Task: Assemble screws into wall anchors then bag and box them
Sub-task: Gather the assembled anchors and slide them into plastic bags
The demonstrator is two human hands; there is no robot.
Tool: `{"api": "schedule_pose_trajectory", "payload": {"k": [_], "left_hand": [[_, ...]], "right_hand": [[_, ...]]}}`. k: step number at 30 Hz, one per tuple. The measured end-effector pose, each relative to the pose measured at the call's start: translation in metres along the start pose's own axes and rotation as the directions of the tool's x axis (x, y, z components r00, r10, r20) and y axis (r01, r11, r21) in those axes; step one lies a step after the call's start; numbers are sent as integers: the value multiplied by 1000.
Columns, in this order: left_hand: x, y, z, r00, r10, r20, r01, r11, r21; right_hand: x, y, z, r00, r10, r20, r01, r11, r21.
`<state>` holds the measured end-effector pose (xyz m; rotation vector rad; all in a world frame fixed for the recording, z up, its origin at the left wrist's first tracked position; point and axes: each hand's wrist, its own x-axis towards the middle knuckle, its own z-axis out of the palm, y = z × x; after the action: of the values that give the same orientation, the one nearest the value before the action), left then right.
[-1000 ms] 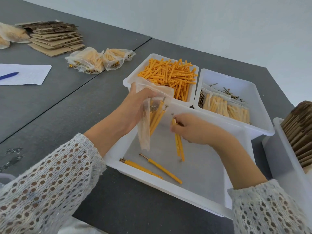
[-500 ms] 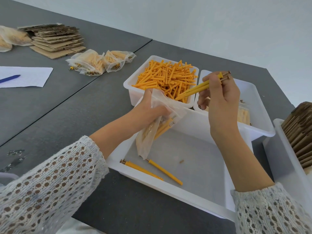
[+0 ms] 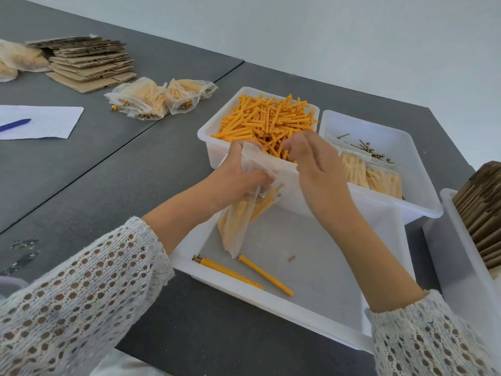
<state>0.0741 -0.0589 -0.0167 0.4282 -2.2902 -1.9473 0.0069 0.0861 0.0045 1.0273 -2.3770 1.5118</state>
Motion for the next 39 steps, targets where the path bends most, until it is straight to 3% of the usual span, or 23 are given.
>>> {"api": "schedule_pose_trajectory", "payload": {"k": [2, 3, 4, 6, 8, 10, 12, 14, 19, 25, 33, 39], "left_hand": [[2, 0, 0, 999, -11, -49, 11, 1000, -14], [4, 1, -1, 997, -16, -82, 12, 999, -38], [5, 1, -2, 993, -22, -114, 14, 997, -71], [7, 0, -4, 987, -39, -155, 17, 990, -138], [7, -3, -6, 985, -31, -169, -3, 981, -195], [9, -5, -7, 982, -5, -187, -38, 973, -227], [10, -7, -7, 980, 14, -201, -63, 968, -242], [11, -7, -7, 980, 20, -198, -71, 964, -256], [10, -7, -7, 979, 28, -200, -79, 965, -251], [9, -6, -7, 979, 24, -203, -76, 965, -251], [9, -6, -8, 981, 38, -188, -84, 966, -246], [9, -6, -8, 980, 40, -193, -88, 965, -247]], "right_hand": [[5, 6, -8, 987, 155, -41, -158, 983, -97], [6, 8, -13, 965, 261, 29, -254, 957, -138], [6, 7, -16, 911, 379, 163, -351, 920, -177], [-1, 6, -17, 687, 530, 497, -441, 848, -295], [-11, 4, -8, 456, 525, 719, -329, 849, -412], [-23, 3, 9, 336, 538, 773, -118, 839, -532], [-36, 8, 26, 338, 569, 750, 132, 760, -636], [-46, 14, 40, 386, 517, 764, 232, 747, -623], [-53, 11, 61, 494, 319, 809, 164, 879, -447], [-58, 7, 66, 473, 239, 848, 72, 949, -307], [-59, 0, 68, 458, 266, 848, 232, 885, -403], [-62, -1, 65, 510, 241, 826, 446, 747, -493]]}}
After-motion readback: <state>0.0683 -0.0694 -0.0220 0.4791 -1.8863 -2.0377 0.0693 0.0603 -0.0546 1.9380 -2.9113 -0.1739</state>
